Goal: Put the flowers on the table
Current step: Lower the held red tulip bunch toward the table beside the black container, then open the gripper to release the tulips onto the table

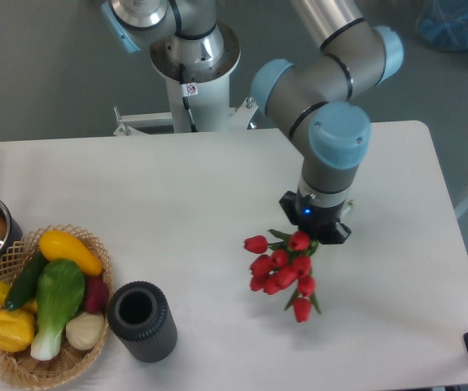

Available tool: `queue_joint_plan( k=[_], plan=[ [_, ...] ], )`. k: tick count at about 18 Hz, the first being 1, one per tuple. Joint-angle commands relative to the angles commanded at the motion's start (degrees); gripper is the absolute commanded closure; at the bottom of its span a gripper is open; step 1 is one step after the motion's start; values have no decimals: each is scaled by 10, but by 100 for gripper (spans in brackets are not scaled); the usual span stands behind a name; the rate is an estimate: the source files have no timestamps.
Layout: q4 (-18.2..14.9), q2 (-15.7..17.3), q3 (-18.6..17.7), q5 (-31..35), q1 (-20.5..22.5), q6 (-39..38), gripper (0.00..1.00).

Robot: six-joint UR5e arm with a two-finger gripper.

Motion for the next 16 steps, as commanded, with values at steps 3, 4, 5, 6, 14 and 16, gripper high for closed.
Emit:
queue_joint_plan(
  k=[3, 4, 5, 6, 14, 16],
  plan=[
    [10, 2, -3, -9, -2, -4, 0],
    [11, 4, -4, -9, 0, -3, 0],
    [16, 4, -4, -9, 1, -3, 0],
    [23, 8, -4, -9, 3, -4, 0],
    [68, 17, -1, -37, 48, 10, 0],
    [70, 17, 5, -35, 56, 11, 0]
  ],
)
